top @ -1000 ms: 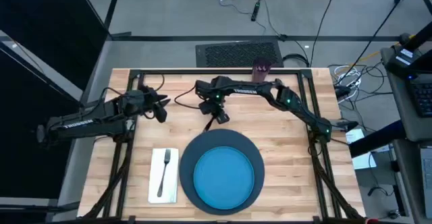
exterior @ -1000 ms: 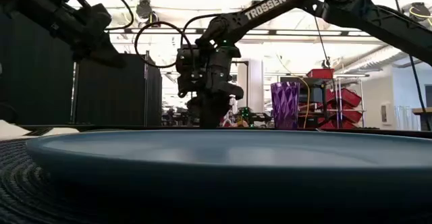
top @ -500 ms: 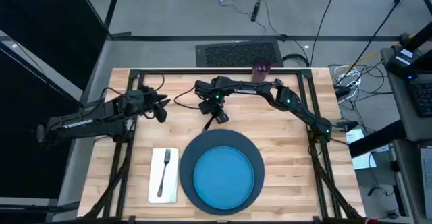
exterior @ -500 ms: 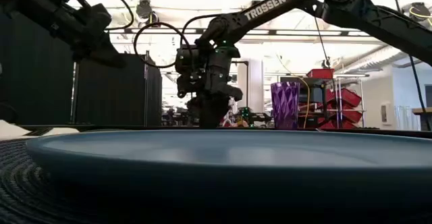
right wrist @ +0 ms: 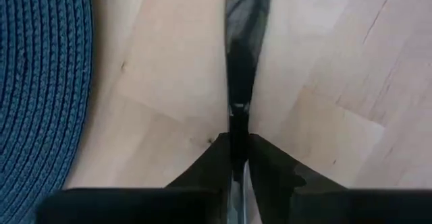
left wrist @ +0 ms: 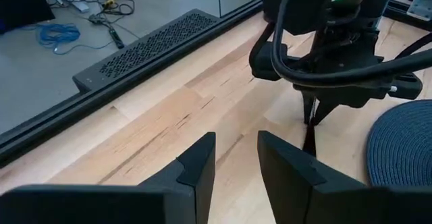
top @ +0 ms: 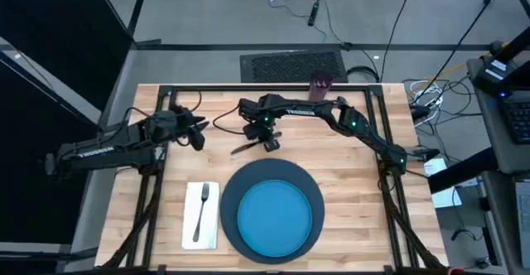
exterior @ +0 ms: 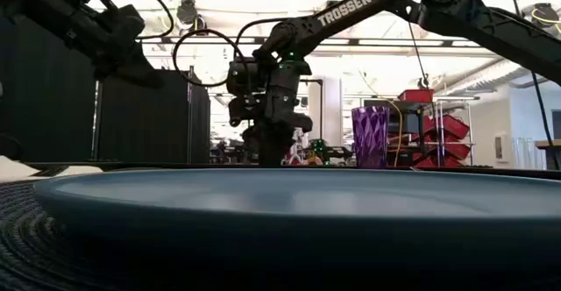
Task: Set table place
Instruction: Move the black knife to the right of the blue table mat on the table
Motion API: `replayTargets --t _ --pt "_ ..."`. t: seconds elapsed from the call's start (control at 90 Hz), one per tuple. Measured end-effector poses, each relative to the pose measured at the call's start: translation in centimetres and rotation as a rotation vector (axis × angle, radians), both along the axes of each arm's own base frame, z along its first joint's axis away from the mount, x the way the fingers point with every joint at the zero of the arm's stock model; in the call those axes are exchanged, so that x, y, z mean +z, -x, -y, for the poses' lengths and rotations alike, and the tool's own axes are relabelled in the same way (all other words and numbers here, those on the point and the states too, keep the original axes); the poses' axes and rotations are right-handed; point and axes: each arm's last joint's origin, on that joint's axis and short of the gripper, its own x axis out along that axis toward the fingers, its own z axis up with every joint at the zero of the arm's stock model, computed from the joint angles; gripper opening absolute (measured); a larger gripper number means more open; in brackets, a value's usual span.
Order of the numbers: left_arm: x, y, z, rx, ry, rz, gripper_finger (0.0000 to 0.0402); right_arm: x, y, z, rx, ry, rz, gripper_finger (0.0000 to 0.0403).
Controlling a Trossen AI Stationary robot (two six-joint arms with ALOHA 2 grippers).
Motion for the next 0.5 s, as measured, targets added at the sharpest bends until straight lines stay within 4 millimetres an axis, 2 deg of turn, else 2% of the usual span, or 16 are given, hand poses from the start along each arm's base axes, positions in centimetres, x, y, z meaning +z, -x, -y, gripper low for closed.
replayTargets --t 0.144,0.5 --pt "0.0 0.0 0.0 0.0 0.0 0.0 0.0097 0.08 -0.02 0.42 -0.051 0.005 0.005 0.0008" --pt "-0.01 -0.05 0.07 -0.025 0.013 0.004 0.0097 0.06 -0.08 0.47 -0.125 -0.006 0.001 0.0007"
